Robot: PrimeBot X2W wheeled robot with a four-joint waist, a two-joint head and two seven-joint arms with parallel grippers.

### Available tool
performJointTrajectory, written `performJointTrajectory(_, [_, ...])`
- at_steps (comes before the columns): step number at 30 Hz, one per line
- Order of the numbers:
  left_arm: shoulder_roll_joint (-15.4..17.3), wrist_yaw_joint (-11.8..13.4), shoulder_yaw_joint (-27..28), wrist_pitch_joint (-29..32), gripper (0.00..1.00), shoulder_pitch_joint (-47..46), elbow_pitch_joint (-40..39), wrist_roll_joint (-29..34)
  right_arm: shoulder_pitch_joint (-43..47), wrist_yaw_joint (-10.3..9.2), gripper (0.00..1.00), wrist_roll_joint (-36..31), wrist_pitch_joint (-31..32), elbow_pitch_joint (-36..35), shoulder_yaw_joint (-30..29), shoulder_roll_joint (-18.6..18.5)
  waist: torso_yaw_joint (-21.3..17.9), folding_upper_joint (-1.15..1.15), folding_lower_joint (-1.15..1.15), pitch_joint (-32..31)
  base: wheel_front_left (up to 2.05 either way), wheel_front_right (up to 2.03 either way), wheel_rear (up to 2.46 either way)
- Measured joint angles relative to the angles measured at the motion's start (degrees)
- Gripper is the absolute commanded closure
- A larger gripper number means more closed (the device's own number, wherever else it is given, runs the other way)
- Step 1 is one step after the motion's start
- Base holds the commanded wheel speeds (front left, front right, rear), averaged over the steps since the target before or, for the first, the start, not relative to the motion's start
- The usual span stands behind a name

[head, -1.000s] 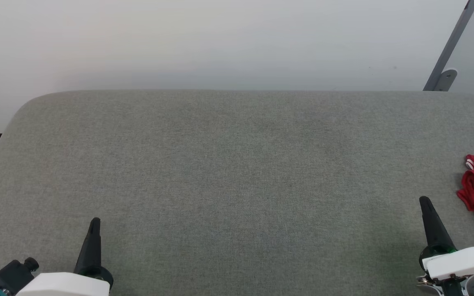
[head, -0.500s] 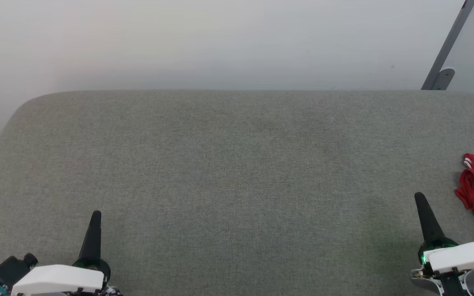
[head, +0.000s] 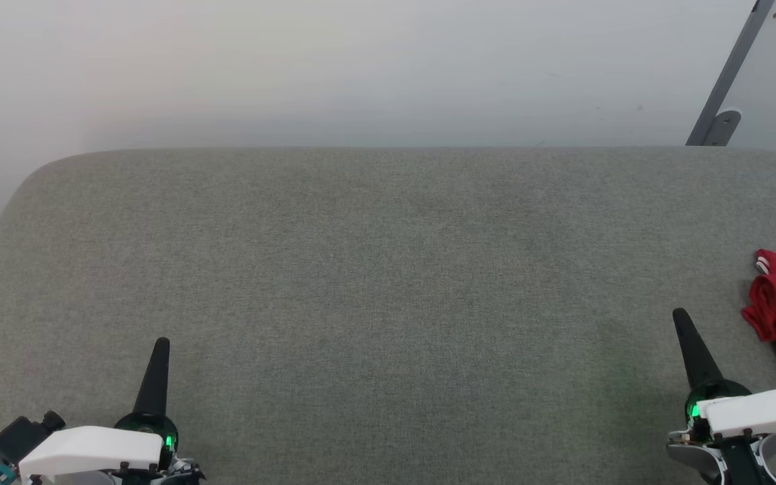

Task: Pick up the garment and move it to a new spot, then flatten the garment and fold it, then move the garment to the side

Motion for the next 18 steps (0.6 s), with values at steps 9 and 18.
performJointTrajectory(9, [-0.4,0.0,0.4,1.1,1.0,-1.0,0.4,-3.9,-0.6,0.0,1.0,4.0,0.7,0.5,-0.1,0.5,-0.2,0.0,0.0,0.0,0.0,0.0,0.0])
performJointTrajectory(18, [-0.8,0.0,0.9,2.4,1.0,-2.1,0.7,-7.6,-1.6,0.0,1.0,7.7,1.2,1.1,-0.1,1.0,-0.4,0.0,0.0,0.1,0.0,0.0,0.0])
